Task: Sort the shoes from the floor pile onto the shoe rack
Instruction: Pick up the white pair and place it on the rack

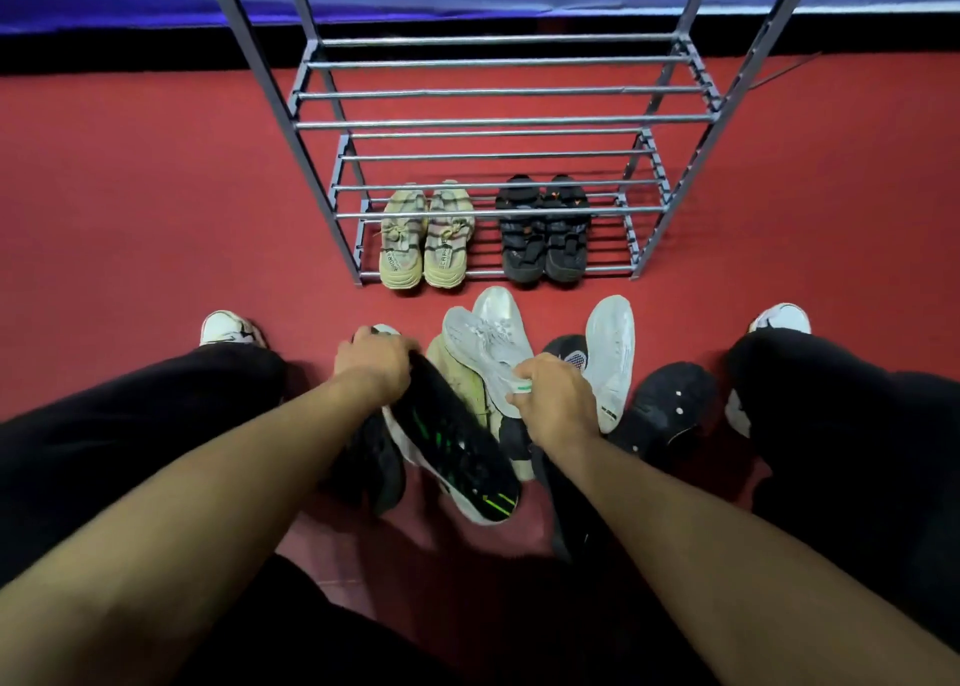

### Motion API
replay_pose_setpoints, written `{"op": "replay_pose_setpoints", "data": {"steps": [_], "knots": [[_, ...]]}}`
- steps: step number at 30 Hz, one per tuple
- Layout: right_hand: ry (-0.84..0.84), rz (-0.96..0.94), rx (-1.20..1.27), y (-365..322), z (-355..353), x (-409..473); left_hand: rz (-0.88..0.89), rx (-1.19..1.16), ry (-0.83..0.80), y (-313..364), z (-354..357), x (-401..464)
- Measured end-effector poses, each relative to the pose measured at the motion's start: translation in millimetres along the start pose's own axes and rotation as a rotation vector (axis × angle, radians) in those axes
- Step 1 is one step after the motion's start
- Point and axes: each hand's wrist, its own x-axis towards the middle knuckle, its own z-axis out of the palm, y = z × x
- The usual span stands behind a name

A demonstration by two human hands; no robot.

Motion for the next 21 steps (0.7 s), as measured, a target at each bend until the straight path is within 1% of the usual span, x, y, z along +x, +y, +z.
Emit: {"op": "replay_pose_setpoints", "data": {"steps": [1,2,3,4,6,7,8,10,11,12,14,15,16,17,19,21], "knots": [[0.026,-0.027,0.031,-2.3,2.2,-1.0,-0.016,0.110,0.100,4.2,0.6,-5.8],[0.055,-0.052,0.078,-5.7,4.5,-2.4,-0.019,0.068,0.165,13.5,2.8,-10.1],[0.084,-0.075,0.135,-10.0,6.5,-4.0,-0.030,-0.113,0.160,26.4,3.9,-13.4],[0.108,-0.094,0.188,-13.6,9.1,-5.3,-0.083,-0.421,0.073,41.6,3.5,-14.4],[0.137,-0.127,0.225,-19.4,13.5,-6.8,-0.293,-1.077,-0.253,70.7,1.3,-16.8],[0.143,-0.141,0.213,-21.1,14.8,-7.4,-0.363,-1.277,-0.333,79.3,2.2,-19.4],[0.132,-0.158,0.196,-21.5,14.7,-7.6,-0.384,-1.375,-0.332,82.6,6.6,-18.9],[0.071,-0.230,0.184,-20.3,11.7,-7.5,-0.418,-1.425,-0.222,79.6,17.0,-17.1],[0.032,-0.260,0.221,-20.5,11.3,-7.3,-0.447,-1.448,-0.176,75.4,20.5,-14.8],[-0.004,-0.243,0.320,-21.8,11.1,-7.0,-0.472,-1.460,-0.157,69.8,24.7,-11.3],[0.007,-0.043,0.597,-29.4,8.2,-4.4,-0.508,-1.459,-0.191,61.1,27.5,-8.4],[0.036,0.081,0.701,-31.8,7.7,-1.4,-0.512,-1.470,-0.218,58.6,28.2,-8.8],[0.054,0.179,0.751,-31.8,7.7,2.9,-0.512,-1.492,-0.237,57.8,29.2,-8.9],[0.032,0.243,0.756,-28.6,8.6,7.0,-0.511,-1.518,-0.247,58.7,29.5,-9.9],[-0.085,0.337,0.812,-19.2,9.7,11.9,-0.482,-1.540,-0.242,61.6,26.6,-13.1],[-0.188,0.461,0.982,-12.0,9.4,13.0,-0.395,-1.520,-0.216,62.5,25.0,-14.4]]}}
